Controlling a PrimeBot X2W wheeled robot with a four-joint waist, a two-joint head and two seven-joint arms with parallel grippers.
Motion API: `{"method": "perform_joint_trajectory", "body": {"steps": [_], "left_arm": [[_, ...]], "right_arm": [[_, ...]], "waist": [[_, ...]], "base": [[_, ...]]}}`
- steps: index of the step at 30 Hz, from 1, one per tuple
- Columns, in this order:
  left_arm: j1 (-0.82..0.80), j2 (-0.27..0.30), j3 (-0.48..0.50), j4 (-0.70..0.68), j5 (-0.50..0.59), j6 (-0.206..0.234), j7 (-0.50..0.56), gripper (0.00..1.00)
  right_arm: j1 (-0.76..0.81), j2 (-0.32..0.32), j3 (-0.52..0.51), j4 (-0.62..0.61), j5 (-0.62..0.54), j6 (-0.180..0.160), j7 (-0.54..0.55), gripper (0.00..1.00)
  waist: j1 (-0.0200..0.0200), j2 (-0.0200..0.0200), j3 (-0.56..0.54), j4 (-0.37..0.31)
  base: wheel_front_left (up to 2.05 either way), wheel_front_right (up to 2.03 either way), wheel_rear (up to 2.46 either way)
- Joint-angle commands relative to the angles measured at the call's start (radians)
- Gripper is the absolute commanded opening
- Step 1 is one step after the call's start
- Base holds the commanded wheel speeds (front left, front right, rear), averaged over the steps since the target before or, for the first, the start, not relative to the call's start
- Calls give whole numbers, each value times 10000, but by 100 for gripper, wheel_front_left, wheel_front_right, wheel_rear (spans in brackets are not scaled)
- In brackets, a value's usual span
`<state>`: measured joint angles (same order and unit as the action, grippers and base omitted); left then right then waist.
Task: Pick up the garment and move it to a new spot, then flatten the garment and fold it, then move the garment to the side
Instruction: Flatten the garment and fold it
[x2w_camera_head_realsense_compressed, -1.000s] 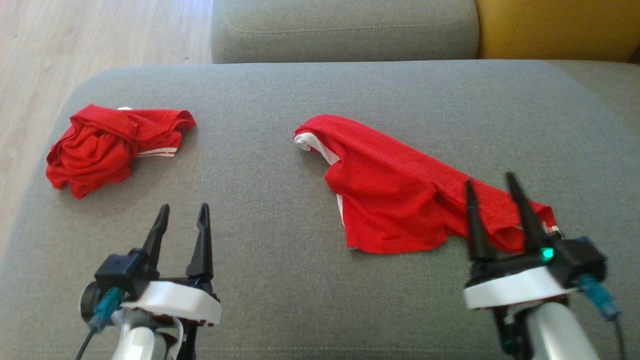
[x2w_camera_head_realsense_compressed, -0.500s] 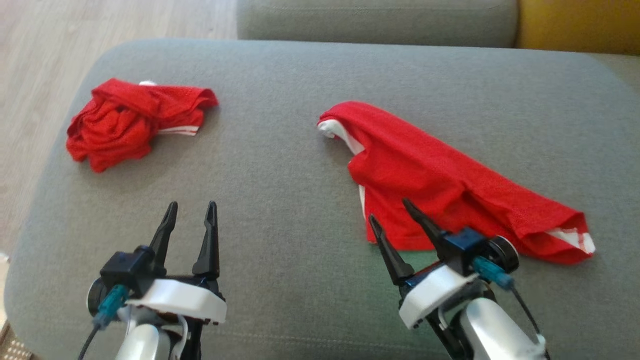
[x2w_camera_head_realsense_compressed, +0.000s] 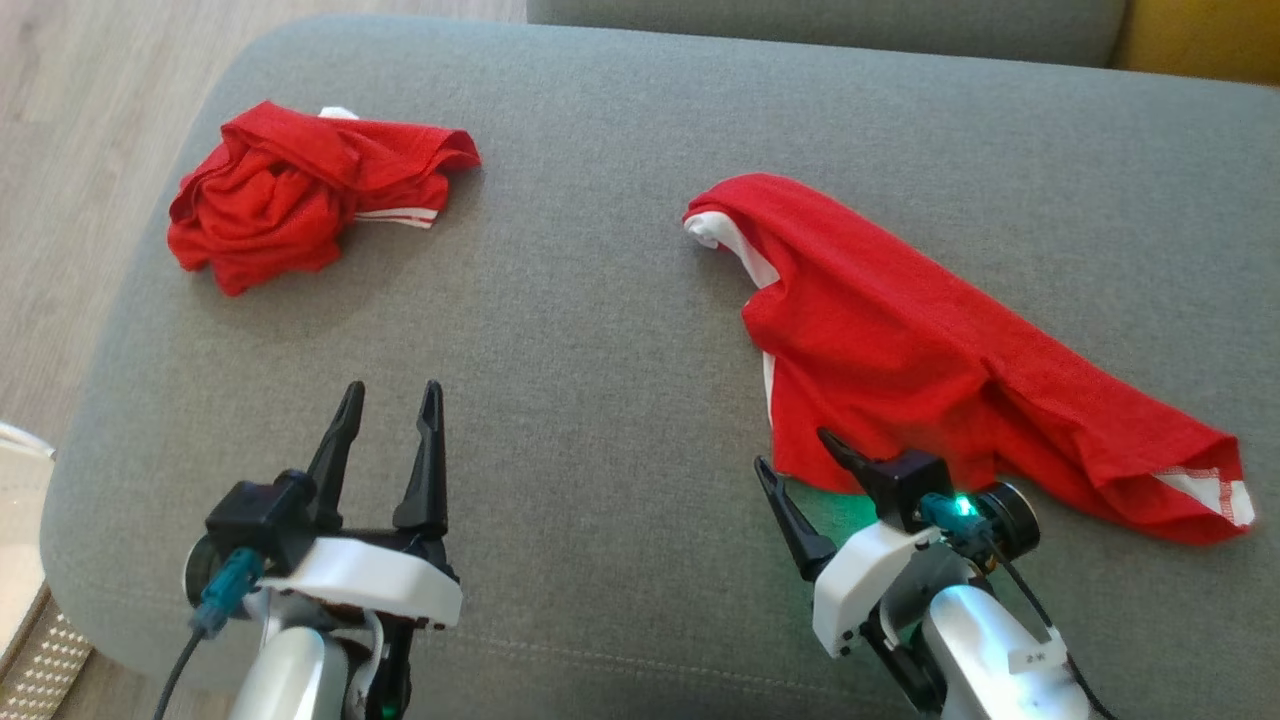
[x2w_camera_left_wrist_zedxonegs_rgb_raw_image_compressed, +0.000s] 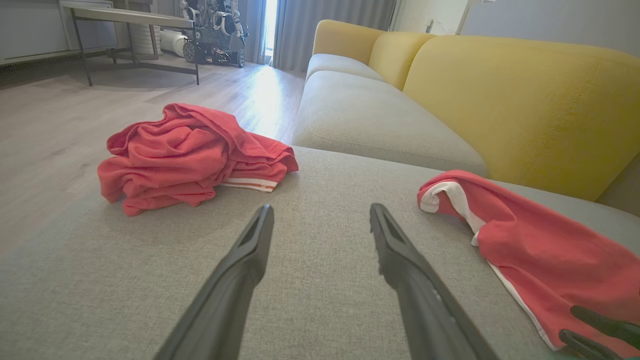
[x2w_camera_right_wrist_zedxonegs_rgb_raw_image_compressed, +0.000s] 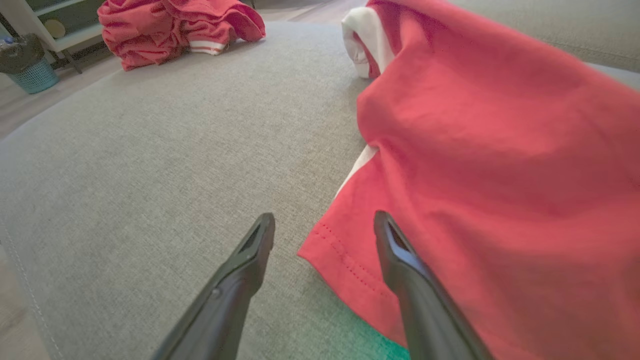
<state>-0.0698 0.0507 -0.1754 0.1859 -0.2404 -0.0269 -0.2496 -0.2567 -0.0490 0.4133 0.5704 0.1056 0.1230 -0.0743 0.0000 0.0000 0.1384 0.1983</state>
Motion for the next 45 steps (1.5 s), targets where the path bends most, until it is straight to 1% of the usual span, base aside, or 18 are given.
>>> {"method": "perform_joint_trajectory", "body": {"steps": [1,8,9,10,11,17,22,26,27,33,34,39,45], "left_arm": [[-438,-2,300,-342,-66,28,-122,100],[-552,-3,176,-375,-158,84,-122,100],[-568,-4,170,-370,-166,91,-122,100],[-578,-4,169,-365,-171,101,-122,100],[-582,-4,173,-362,-176,112,-122,100],[-575,-4,266,-307,-183,141,-122,100],[-561,-4,249,-304,-213,158,-122,100],[-442,-4,266,-285,-227,202,-122,100],[-383,-4,265,-279,-238,223,-122,100],[-336,-4,103,-247,-273,227,-122,100],[-336,-4,103,-247,-273,227,-122,100],[-307,-5,37,-225,-278,260,-122,100],[-372,-5,-37,-183,-253,206,-122,100]], "right_arm": [[-439,-12,194,-149,-6,77,-28,100],[-755,-12,334,544,220,77,16,100],[-804,-12,367,646,266,77,49,83],[-853,-12,402,732,302,77,60,10],[-898,-12,440,810,319,77,54,0],[-990,-12,297,1037,377,77,-81,0],[-705,-12,-459,866,203,77,-174,0],[-208,-13,-1270,358,17,77,-19,0],[96,-55,-1649,1,-94,77,162,0],[950,-506,-2755,-1284,-175,77,861,0],[950,-506,-2755,-1284,-175,77,861,0],[1390,-868,-3504,-2163,-214,77,1364,0],[1578,-975,-3531,-2522,-291,77,1715,0]], "waist": [[0,0,56,35],[0,0,238,131],[0,0,252,133],[0,0,262,126],[0,0,267,109],[0,0,203,-232],[0,0,6,-661],[0,0,-212,-1088],[0,0,-308,-1294],[0,0,-452,-1756],[0,0,-452,-1756],[0,0,-499,-1976],[0,0,-427,-2015]], "base": [[0,0,0],[0,0,0],[0,0,0],[0,0,0],[0,0,0],[0,0,0],[0,0,0],[0,0,0],[0,0,0],[0,0,0],[0,0,0],[0,0,0],[0,0,0]]}}
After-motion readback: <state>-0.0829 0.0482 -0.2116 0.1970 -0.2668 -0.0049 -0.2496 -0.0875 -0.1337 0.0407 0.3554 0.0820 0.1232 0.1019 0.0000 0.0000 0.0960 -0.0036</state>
